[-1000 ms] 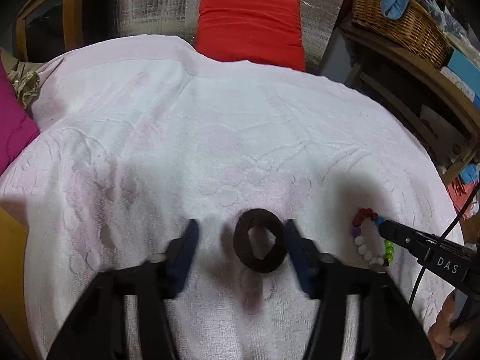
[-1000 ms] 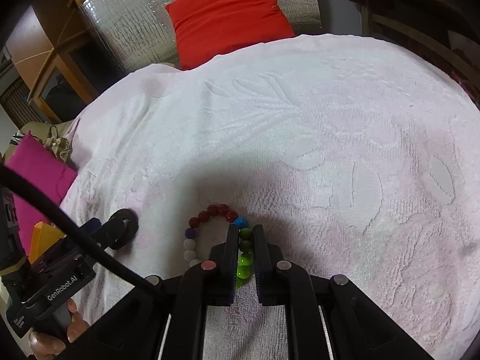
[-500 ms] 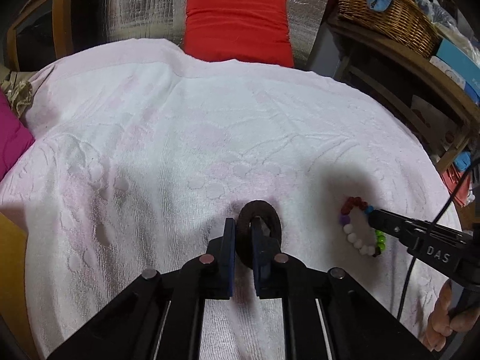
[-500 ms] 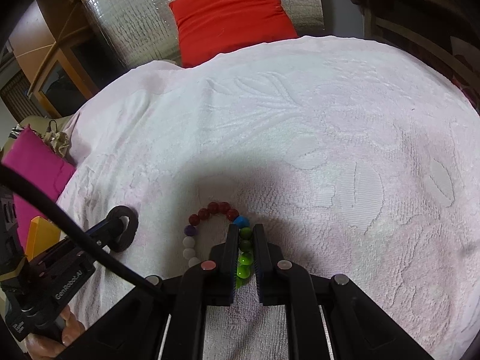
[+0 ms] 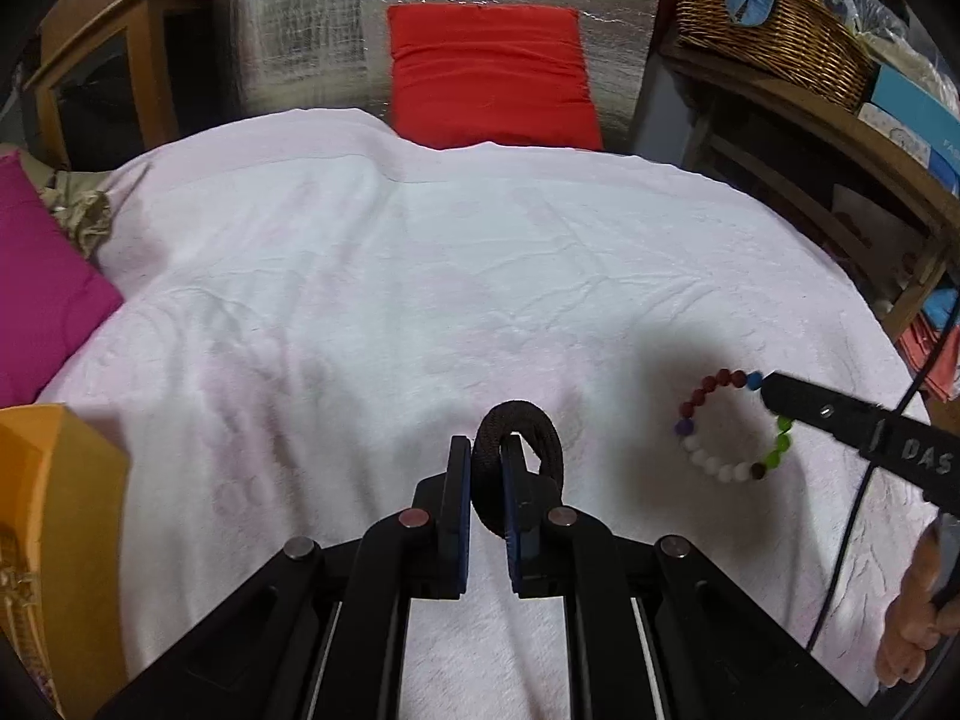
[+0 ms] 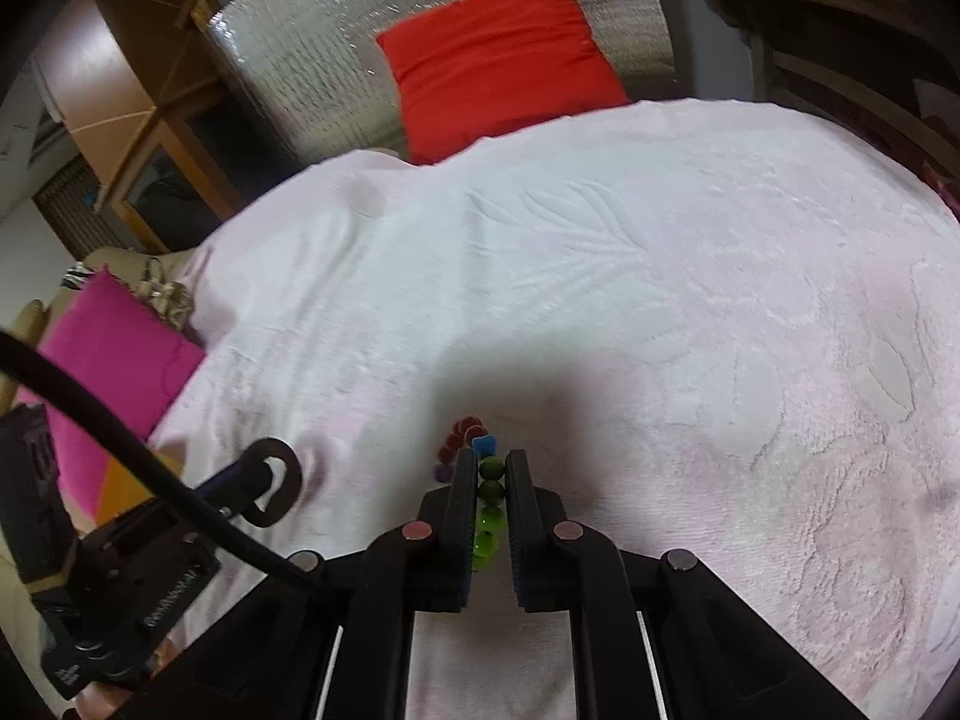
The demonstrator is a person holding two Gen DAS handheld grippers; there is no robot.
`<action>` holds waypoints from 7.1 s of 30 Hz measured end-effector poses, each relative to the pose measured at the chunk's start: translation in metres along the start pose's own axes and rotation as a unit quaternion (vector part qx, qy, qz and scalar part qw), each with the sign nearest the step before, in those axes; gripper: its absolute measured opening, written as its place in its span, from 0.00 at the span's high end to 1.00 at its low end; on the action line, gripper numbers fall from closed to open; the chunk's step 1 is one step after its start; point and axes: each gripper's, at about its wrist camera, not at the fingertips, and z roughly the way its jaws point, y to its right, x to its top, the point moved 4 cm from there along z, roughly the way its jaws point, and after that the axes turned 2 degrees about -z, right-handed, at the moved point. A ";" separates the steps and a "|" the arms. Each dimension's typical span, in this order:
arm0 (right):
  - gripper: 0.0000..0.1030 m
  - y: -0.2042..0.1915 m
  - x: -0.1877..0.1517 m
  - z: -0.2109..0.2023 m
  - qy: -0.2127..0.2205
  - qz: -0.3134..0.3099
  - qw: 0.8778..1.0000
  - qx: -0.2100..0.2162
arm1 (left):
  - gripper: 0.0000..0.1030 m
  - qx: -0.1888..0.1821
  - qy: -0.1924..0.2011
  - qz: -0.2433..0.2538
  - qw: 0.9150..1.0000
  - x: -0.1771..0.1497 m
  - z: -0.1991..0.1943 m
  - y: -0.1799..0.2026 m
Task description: Organize jewelry
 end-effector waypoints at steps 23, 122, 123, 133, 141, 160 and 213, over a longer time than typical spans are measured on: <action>0.90 -0.025 -0.022 0.012 -0.063 -0.021 0.997 0.026 | 0.90 0.035 0.003 -0.022 0.999 -0.009 -0.024 -0.031; 0.89 -0.325 -0.109 -0.044 0.027 -0.218 0.936 0.276 | 0.90 0.289 0.130 -0.158 0.935 -0.111 -0.222 -0.224; 0.89 -0.328 -0.111 -0.042 0.023 -0.217 0.935 0.281 | 0.90 0.292 0.128 -0.160 0.934 -0.114 -0.223 -0.227; 0.89 -0.352 -0.133 -0.034 0.003 -0.234 0.925 0.300 | 0.90 0.315 0.109 -0.179 0.926 -0.133 -0.225 -0.254; 0.89 -0.361 -0.145 -0.031 -0.008 -0.245 0.918 0.312 | 0.90 0.323 0.098 -0.184 0.923 -0.141 -0.222 -0.265; 0.89 -0.381 -0.192 -0.022 -0.066 -0.278 0.899 0.331 | 0.90 0.343 0.031 -0.198 0.918 -0.163 -0.200 -0.293; 0.77 -0.340 -0.140 -0.063 -0.009 -0.263 0.925 0.274 | 0.08 0.400 0.113 -0.155 0.896 -0.141 -0.293 -0.227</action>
